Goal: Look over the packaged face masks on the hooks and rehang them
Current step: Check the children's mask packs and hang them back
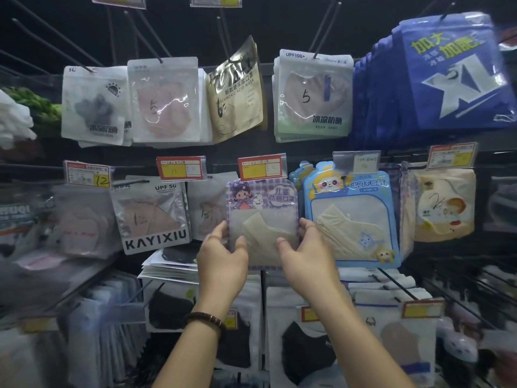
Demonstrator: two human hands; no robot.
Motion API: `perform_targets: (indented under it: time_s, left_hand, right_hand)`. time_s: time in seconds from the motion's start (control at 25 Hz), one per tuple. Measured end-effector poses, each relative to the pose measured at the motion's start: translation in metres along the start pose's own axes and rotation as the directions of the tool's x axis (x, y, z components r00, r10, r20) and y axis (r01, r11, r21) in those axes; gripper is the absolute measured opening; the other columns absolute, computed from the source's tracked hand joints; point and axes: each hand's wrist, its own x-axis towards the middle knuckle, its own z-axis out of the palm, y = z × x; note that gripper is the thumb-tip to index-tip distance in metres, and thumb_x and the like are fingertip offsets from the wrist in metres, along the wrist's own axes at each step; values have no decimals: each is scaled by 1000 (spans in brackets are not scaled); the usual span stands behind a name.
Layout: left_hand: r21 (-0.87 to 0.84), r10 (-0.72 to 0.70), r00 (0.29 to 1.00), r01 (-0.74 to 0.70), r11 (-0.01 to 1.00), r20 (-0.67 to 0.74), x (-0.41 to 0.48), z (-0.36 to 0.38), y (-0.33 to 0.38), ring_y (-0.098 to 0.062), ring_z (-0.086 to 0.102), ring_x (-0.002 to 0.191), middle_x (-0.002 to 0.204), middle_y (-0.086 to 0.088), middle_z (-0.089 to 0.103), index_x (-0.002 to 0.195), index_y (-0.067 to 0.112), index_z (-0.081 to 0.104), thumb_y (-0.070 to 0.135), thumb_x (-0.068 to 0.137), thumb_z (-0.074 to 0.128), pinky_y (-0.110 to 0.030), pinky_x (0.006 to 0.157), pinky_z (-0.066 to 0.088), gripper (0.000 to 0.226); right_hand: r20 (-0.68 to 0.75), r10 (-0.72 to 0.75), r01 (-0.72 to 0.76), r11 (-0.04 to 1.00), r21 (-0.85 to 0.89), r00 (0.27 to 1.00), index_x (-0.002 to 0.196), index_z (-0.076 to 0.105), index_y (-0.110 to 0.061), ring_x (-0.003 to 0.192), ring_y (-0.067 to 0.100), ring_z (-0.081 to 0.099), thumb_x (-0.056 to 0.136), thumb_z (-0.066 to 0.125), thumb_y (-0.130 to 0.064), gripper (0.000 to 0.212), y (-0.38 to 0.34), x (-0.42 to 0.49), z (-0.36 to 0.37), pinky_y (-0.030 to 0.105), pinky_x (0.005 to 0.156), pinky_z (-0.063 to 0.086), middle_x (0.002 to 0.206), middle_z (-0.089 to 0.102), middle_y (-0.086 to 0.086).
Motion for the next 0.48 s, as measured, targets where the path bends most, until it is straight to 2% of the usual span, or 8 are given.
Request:
perform_targets:
  time_s: [0.04, 0.12, 0.16, 0.2, 0.32, 0.48]
  left_hand:
    - [-9, 11, 999, -11, 1000, -49, 1, -2, -1, -15, 70, 115, 139, 6, 67, 150, 25, 60, 27, 103, 70, -34, 99, 61, 49]
    - [-96, -2, 992, -10, 995, -127, 4, -7, -3, -2, 72, 88, 123, 9, 74, 136, 28, 71, 25, 102, 72, -19, 76, 62, 34]
    - [-167, -29, 991, 7, 986, -130, 4, -10, -4, 3, 71, 82, 117, 11, 77, 129, 28, 75, 23, 101, 74, -17, 74, 61, 28]
    - [-251, -64, 991, 33, 967, -117, 5, -12, -4, 5, 72, 84, 111, 12, 79, 122, 29, 78, 20, 99, 76, -20, 81, 62, 24]
    - [-460, -157, 986, 115, 880, -52, 3, -16, -6, -6, 78, 98, 101, 12, 83, 109, 28, 83, 13, 95, 81, -37, 98, 62, 21]
    - [-633, -194, 981, 149, 760, -1, -9, -20, -6, -13, 80, 103, 106, 3, 84, 109, 21, 82, 4, 95, 78, -42, 100, 61, 22]
  right_hand:
    - [-37, -34, 32, 998, -49, 999, 155, 51, -21, 132, 19, 64, 98, 70, -31, 61, 1, 0, 0, 43, 114, 51, 143, 68, -3]
    - [-130, -111, 102, 992, -77, 985, 136, 68, -24, 114, 20, 71, 97, 69, -28, 39, 1, 1, -3, 47, 104, 57, 121, 76, -2]
    - [-174, -132, 126, 991, -43, 976, 127, 72, -26, 106, 18, 72, 97, 70, -27, 31, 0, 2, -5, 46, 100, 59, 113, 77, -4]
    - [-208, -126, 135, 990, 29, 970, 121, 75, -28, 100, 13, 73, 97, 72, -24, 25, -1, 3, -6, 43, 96, 61, 108, 78, -5]
    - [-246, -68, 134, 956, 262, 967, 104, 76, -34, 84, -4, 73, 97, 78, -14, 20, -4, -2, -11, 26, 82, 62, 93, 80, -13]
    - [-254, 33, 110, 842, 528, 967, 98, 81, -28, 89, 6, 79, 96, 81, -8, 20, -4, -14, -13, 26, 82, 62, 92, 84, -10]
